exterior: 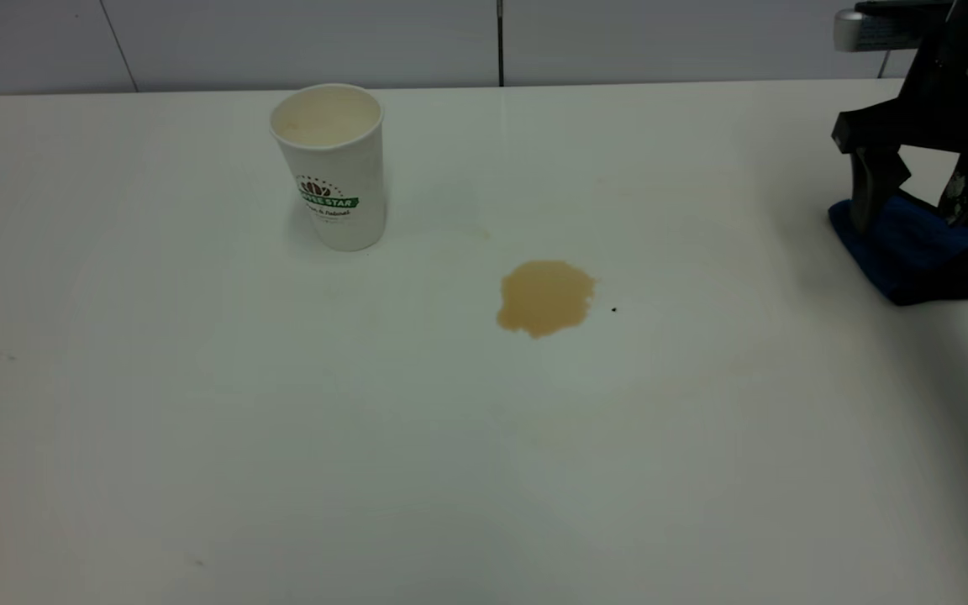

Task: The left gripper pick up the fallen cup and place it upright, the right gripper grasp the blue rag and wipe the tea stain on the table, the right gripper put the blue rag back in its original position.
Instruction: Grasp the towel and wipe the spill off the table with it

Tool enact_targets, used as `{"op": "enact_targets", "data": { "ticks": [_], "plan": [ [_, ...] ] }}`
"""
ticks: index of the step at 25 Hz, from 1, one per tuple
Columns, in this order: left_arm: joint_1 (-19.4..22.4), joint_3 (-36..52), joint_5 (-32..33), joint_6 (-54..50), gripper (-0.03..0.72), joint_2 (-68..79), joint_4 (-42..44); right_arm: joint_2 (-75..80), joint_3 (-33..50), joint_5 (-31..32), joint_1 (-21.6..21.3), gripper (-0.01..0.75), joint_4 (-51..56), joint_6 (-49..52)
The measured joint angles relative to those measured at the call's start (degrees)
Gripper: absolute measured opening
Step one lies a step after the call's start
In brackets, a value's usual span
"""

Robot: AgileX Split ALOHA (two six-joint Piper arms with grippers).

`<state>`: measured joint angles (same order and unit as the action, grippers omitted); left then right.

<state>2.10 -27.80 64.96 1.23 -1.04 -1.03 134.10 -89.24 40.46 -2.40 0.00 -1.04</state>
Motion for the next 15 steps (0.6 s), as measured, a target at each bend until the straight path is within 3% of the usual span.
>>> {"op": "enact_targets", "data": {
  "ticks": [10,15],
  "plan": [
    [0.00,0.00,0.00,0.00,0.253,0.00,0.05,6.62,-6.85,0.02,-6.08,0.711,0.00,1.40],
    [0.00,0.00,0.00,0.00,0.253,0.00,0.05,8.53,-7.30,-1.88,-6.64,0.690,-2.42,1.40]
  ]
}}
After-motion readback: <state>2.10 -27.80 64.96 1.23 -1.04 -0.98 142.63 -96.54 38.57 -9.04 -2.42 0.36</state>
